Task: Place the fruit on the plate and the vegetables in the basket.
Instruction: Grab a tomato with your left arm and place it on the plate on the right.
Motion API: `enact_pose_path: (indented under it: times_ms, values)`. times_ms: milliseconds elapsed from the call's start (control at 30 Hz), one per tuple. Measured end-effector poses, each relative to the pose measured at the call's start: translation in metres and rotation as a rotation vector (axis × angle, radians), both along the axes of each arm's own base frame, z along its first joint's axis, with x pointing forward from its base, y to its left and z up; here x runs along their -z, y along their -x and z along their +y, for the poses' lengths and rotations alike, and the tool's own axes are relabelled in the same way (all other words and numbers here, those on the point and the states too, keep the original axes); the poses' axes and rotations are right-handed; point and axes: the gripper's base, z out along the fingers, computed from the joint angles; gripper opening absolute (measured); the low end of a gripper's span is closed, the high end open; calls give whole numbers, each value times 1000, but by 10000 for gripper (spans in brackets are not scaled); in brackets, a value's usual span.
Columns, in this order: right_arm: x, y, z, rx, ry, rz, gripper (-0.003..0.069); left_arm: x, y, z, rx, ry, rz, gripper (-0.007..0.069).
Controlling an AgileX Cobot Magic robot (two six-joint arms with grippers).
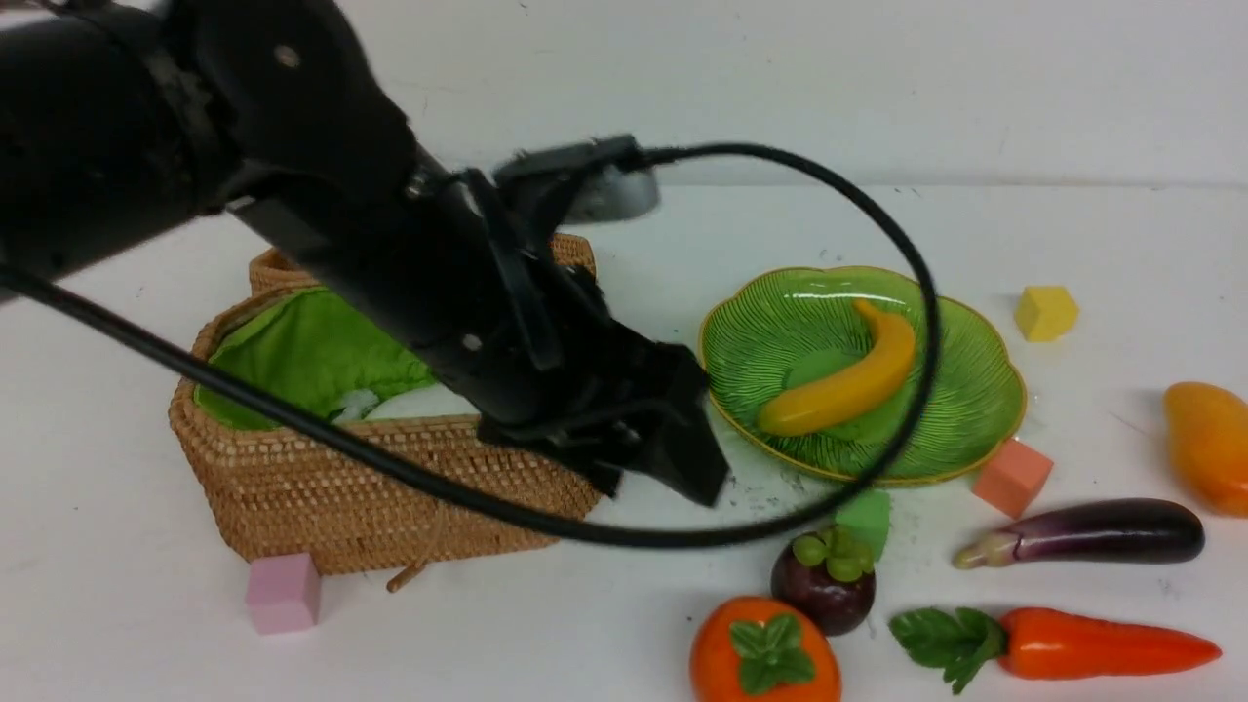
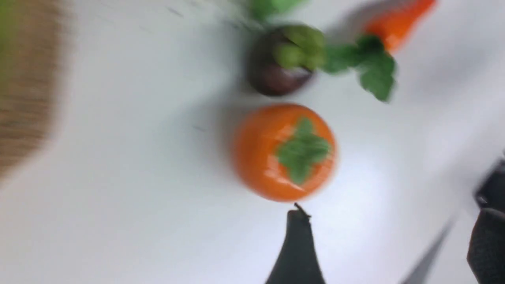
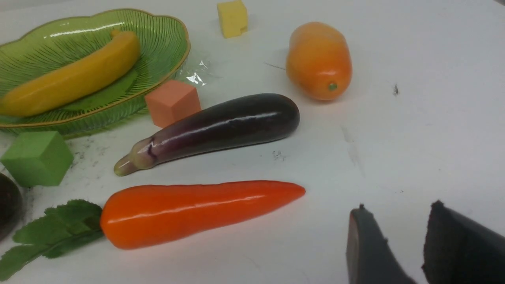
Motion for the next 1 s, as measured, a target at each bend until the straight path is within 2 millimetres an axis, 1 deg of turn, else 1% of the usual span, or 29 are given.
enact_pose_path:
  times_ms: [67, 167, 200, 233, 533, 733, 1000]
  values:
    - [0, 0, 0, 0, 0, 0, 242, 14, 4, -16, 24, -30, 45, 538]
    - [0, 0, 0, 0, 0, 0, 242, 36, 4, -28, 30, -109, 84, 552]
    - [0, 0, 0, 0, 0, 0, 242, 38, 4, -29, 33, -117, 83, 552]
    - [0, 0, 0, 0, 0, 0, 242, 50, 0, -33, 24, -151, 93, 559]
    - [0, 0, 0, 0, 0, 0, 242, 106, -20, -49, -21, -194, 160, 561]
    - [0, 0, 0, 0, 0, 0, 242, 129, -29, -55, -45, -202, 170, 561]
    - [0, 0, 0, 0, 0, 0, 242, 132, -31, -57, -57, -189, 170, 564]
